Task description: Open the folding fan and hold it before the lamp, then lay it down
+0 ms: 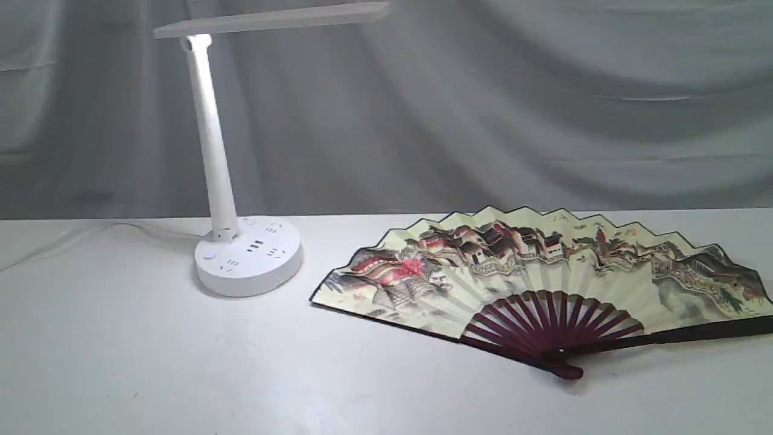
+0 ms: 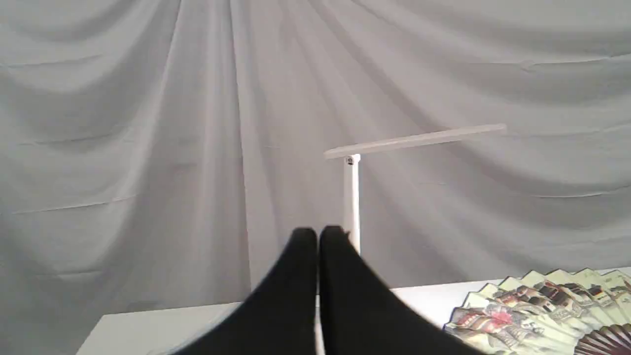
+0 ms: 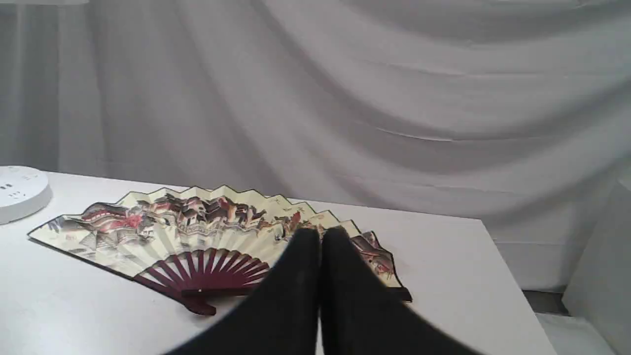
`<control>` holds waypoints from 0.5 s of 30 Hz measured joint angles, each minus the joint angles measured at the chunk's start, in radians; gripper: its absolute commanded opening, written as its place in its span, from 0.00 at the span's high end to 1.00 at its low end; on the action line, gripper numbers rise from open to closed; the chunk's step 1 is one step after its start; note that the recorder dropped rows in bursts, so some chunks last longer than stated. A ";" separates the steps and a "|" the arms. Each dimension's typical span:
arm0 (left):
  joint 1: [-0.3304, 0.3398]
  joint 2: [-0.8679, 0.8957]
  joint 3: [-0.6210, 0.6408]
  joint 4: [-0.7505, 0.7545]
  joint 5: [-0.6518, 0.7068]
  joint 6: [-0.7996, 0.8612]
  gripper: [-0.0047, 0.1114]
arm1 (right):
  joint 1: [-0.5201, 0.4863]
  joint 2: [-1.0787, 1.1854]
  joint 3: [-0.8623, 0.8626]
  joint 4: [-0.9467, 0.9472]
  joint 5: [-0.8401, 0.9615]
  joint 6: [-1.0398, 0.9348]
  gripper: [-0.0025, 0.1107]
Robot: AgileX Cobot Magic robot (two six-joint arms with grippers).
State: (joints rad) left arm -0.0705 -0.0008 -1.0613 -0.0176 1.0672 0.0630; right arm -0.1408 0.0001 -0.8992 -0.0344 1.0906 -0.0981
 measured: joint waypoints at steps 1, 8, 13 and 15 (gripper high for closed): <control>0.000 0.000 0.021 0.000 -0.017 0.000 0.96 | 0.000 0.000 0.000 0.000 -0.003 0.000 0.98; 0.000 0.001 0.232 -0.002 -0.156 0.000 0.96 | 0.000 0.000 0.097 0.000 -0.119 0.026 0.98; 0.000 0.002 0.397 -0.047 -0.283 -0.002 0.96 | 0.000 0.000 0.230 0.000 -0.259 0.110 0.98; 0.000 0.004 0.457 -0.066 -0.351 -0.002 0.96 | 0.000 0.002 0.283 0.000 -0.326 0.122 0.98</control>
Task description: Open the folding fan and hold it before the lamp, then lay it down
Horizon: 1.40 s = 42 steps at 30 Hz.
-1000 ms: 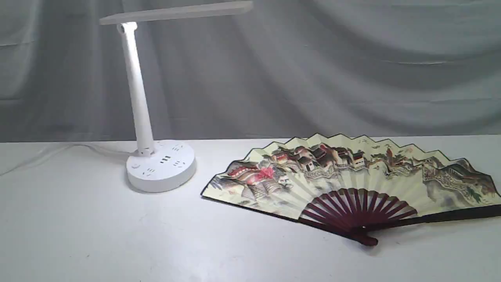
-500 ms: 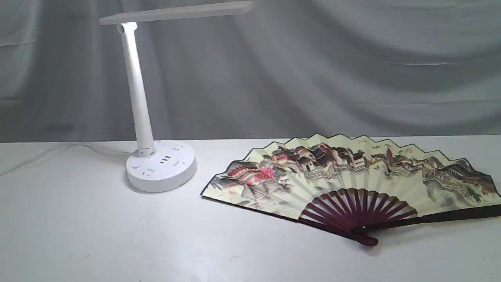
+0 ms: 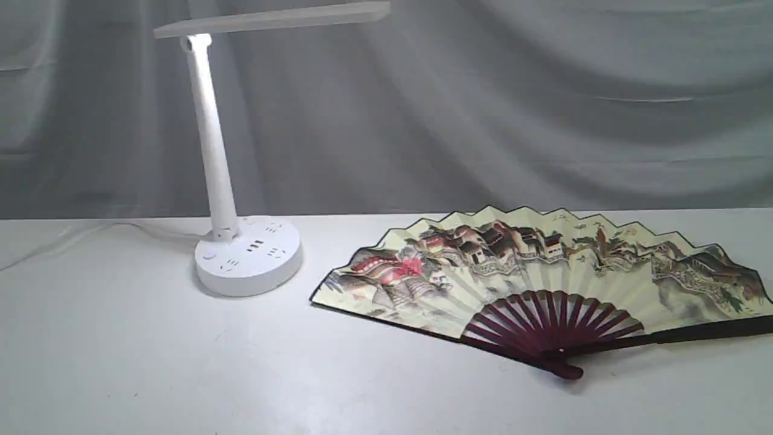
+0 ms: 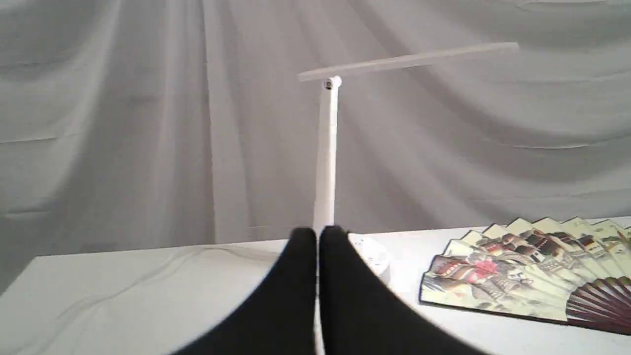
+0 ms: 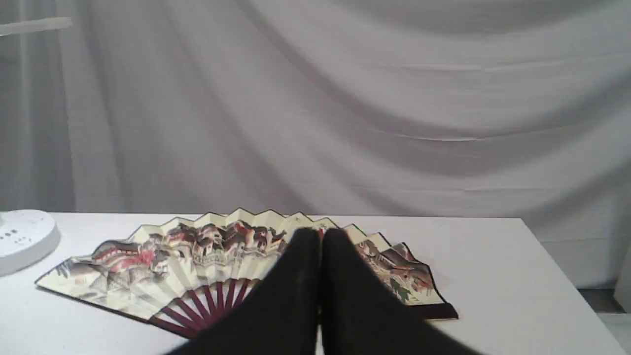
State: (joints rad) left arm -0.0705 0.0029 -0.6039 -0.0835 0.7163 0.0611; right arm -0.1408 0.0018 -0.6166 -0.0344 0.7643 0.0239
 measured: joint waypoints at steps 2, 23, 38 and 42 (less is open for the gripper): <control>0.000 0.000 0.044 -0.014 -0.045 0.000 0.96 | 0.000 0.000 0.061 0.000 -0.074 0.005 0.98; 0.000 -0.001 0.371 -0.028 -0.464 -0.002 0.96 | 0.000 0.002 0.563 0.001 -0.617 0.009 0.98; 0.000 0.001 0.600 -0.028 -0.590 -0.002 0.96 | 0.000 0.002 0.613 -0.003 -0.618 0.005 0.98; 0.000 0.001 0.600 -0.028 -0.585 -0.002 0.96 | 0.000 0.002 0.613 -0.003 -0.618 0.005 0.98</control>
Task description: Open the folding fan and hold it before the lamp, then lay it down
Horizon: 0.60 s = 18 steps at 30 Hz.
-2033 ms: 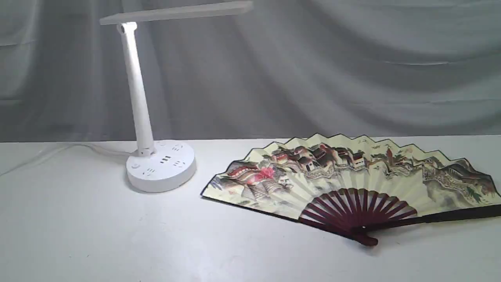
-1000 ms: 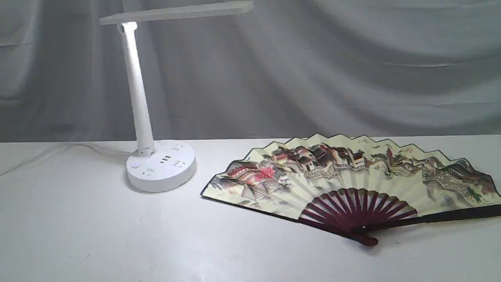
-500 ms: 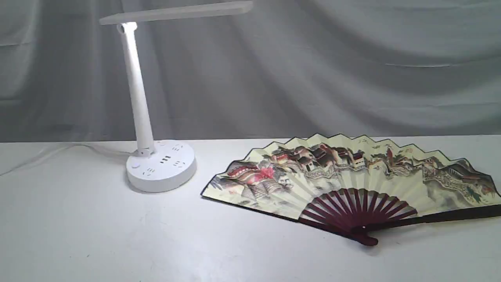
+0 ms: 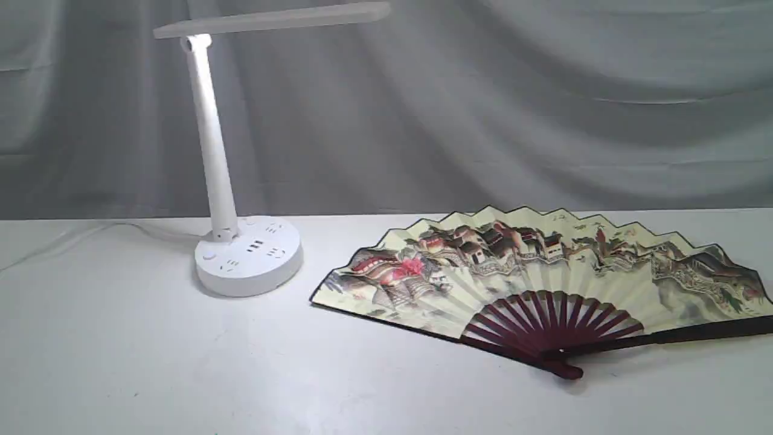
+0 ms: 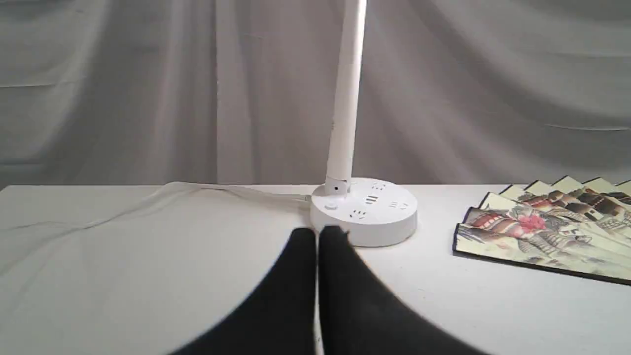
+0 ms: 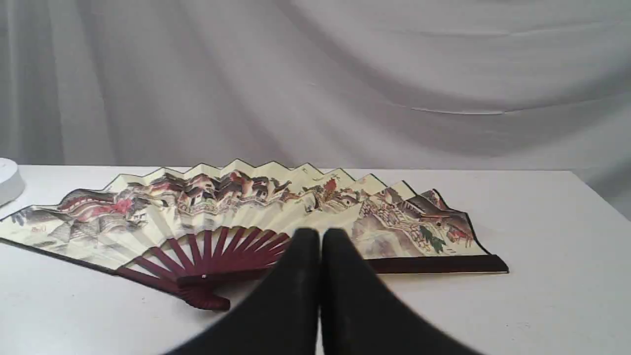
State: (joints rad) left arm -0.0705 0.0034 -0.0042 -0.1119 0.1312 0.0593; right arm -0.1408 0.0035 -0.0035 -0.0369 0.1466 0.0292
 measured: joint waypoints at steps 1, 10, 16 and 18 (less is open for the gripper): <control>0.000 0.000 0.000 0.000 0.005 0.000 0.96 | 0.000 0.000 0.000 0.000 0.000 0.000 0.98; 0.000 0.000 0.000 0.041 0.052 0.000 0.96 | 0.000 0.000 0.000 0.000 0.000 0.000 0.98; 0.000 0.000 0.000 0.041 0.055 0.000 0.96 | 0.000 0.000 0.000 0.000 0.002 0.000 0.98; 0.000 0.000 0.000 0.041 0.055 0.000 0.96 | 0.000 0.000 0.000 0.000 0.002 0.000 0.98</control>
